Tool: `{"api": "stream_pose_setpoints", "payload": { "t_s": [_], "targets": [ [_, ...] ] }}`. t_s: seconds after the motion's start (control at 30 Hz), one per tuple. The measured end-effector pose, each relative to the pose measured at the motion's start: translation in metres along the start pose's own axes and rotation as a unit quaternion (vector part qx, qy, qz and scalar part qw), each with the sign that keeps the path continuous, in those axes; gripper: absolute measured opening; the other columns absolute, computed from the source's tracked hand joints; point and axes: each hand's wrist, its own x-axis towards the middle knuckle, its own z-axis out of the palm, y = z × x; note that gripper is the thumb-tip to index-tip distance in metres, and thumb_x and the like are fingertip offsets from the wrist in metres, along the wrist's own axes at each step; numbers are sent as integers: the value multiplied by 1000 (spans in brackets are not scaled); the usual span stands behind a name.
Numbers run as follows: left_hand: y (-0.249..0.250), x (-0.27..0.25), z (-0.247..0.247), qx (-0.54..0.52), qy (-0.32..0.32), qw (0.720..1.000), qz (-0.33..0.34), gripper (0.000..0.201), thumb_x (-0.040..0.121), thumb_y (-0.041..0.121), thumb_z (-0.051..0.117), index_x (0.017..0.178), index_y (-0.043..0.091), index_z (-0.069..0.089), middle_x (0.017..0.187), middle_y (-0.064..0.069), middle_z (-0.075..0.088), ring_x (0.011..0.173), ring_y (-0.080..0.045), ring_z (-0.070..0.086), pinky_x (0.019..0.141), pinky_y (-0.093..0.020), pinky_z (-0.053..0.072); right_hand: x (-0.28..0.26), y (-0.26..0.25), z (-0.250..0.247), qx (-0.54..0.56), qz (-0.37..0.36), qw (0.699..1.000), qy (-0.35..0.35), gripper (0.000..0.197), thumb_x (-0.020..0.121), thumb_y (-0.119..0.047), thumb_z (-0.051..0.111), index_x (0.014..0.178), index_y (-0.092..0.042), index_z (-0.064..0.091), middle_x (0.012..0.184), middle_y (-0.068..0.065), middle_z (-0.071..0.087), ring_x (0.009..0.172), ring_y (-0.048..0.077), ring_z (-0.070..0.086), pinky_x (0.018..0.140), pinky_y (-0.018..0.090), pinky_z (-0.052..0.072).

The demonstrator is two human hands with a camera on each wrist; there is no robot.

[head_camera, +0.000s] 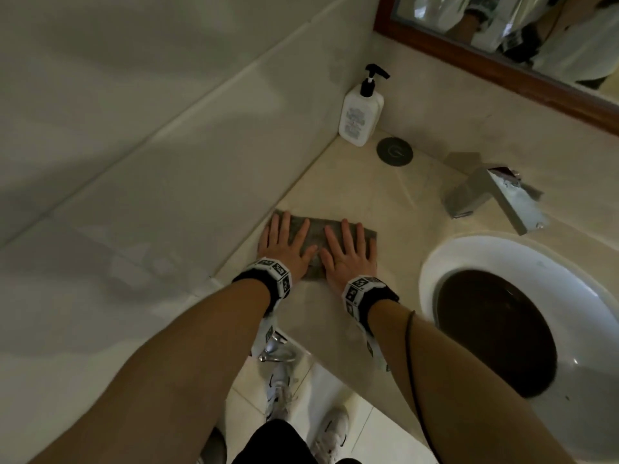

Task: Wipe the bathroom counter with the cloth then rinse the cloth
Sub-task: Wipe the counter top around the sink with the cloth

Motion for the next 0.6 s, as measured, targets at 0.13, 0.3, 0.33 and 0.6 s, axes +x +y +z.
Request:
{"api": "stream_pose_setpoints", "payload": {
  "t_s": [0.13,0.3,0.33,0.6],
  "targets": [
    [15,-22,9,6,-13,1000,16,64,94,64,10,149,39,-12,158,-6,-25,145,-28,-23,118,-45,-9,-30,14,6,1,1,1000,-11,58,99,-56,9,151,-39,-11,160,-5,-20,146,25,-23,117,50,-14],
    [49,-35,16,18,-22,998,51,65,93,66,10,148,41,-14,157,-5,-27,144,-29,-25,118,-46,-9,-67,41,11,12,35,999,-17,60,99,-57,9,151,-38,-12,159,-5,-22,146,24,-23,117,48,-15],
    [57,-35,16,21,-27,998,60,65,94,65,11,148,41,-14,157,-5,-27,144,-29,-25,118,-46,-9,-71,47,13,12,39,999,-15,60,99,-57,8,152,-36,-12,159,-4,-22,146,24,-23,117,47,-16],
    [90,-10,5,70,-81,985,138,66,93,66,10,146,40,-21,154,-3,-34,143,-26,-29,118,-44,-12,-78,73,15,27,54,998,24,92,76,-64,-29,154,-22,-5,162,2,-12,149,20,-13,115,36,-15]
  ]
}}
